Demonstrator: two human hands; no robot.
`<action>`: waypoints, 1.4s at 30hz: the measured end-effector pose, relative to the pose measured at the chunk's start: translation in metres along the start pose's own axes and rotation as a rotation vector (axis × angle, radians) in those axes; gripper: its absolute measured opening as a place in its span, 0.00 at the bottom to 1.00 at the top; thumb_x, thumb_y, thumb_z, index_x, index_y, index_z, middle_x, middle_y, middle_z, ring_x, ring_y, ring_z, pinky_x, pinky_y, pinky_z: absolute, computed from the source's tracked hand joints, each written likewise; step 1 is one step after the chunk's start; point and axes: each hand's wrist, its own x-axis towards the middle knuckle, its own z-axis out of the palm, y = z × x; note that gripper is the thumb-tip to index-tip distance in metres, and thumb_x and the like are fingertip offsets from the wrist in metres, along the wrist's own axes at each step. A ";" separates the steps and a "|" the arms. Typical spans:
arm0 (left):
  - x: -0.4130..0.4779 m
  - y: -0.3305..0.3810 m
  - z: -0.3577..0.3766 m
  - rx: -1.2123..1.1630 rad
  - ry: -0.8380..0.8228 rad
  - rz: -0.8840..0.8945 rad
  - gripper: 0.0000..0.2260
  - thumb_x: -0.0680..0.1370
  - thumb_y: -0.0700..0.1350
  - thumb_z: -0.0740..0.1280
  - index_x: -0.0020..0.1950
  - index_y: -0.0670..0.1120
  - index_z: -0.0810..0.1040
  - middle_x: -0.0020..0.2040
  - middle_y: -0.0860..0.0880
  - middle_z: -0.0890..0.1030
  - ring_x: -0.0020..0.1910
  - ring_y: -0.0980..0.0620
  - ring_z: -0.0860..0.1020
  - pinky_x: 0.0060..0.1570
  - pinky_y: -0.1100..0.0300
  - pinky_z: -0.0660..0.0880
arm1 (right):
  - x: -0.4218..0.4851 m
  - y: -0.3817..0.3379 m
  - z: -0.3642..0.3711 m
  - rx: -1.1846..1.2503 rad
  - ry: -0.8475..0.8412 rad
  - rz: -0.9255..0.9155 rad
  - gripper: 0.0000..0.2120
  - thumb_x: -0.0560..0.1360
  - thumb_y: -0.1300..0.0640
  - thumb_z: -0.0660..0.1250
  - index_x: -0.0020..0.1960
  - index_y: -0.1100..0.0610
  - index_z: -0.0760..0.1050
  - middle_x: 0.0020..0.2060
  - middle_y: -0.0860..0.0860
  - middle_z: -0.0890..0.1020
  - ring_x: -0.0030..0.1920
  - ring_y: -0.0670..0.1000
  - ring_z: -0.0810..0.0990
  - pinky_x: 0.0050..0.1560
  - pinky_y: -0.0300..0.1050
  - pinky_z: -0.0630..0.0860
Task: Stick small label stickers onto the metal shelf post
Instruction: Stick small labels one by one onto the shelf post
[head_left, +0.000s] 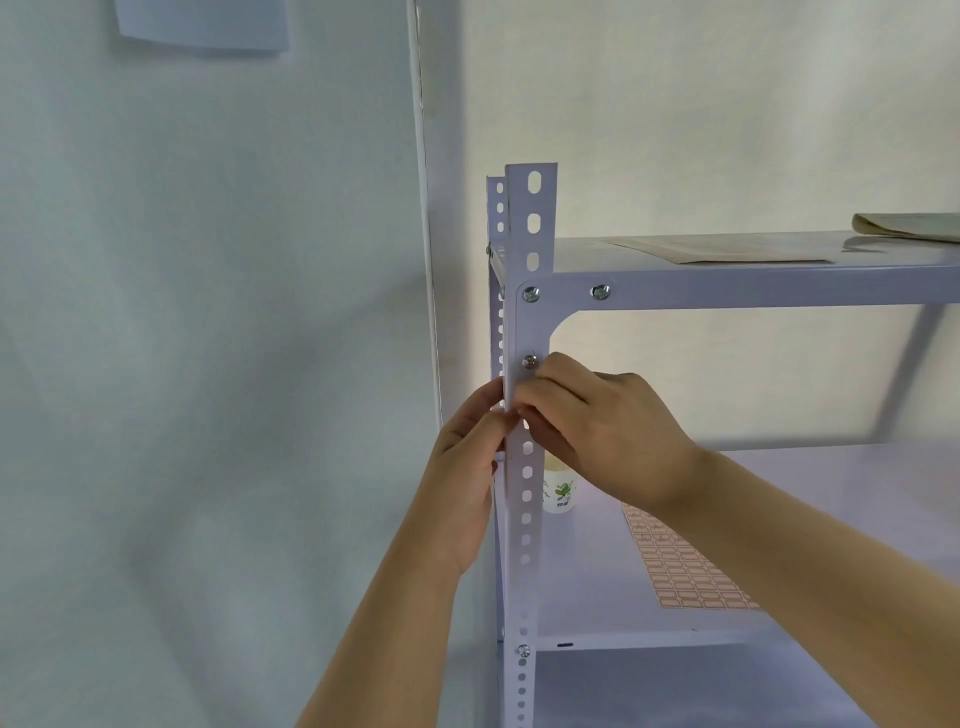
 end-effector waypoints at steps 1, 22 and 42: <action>0.000 0.000 0.000 -0.014 0.003 -0.007 0.14 0.84 0.41 0.60 0.65 0.49 0.82 0.49 0.48 0.85 0.46 0.54 0.82 0.48 0.62 0.78 | -0.004 0.000 0.000 0.057 0.012 0.034 0.07 0.79 0.61 0.65 0.46 0.60 0.81 0.40 0.55 0.80 0.26 0.55 0.73 0.21 0.47 0.70; 0.020 -0.004 0.005 -0.196 -0.080 -0.101 0.18 0.77 0.42 0.63 0.66 0.38 0.73 0.54 0.39 0.79 0.49 0.41 0.74 0.39 0.51 0.73 | -0.018 -0.040 0.013 0.898 0.208 0.968 0.05 0.80 0.59 0.67 0.48 0.54 0.80 0.38 0.46 0.83 0.28 0.58 0.80 0.29 0.37 0.72; 0.019 -0.006 0.009 -0.236 -0.065 -0.084 0.16 0.78 0.39 0.62 0.65 0.37 0.74 0.51 0.41 0.78 0.45 0.42 0.71 0.33 0.55 0.71 | -0.015 -0.043 0.011 0.927 0.213 1.027 0.08 0.79 0.59 0.68 0.42 0.51 0.79 0.28 0.41 0.80 0.23 0.47 0.76 0.29 0.38 0.69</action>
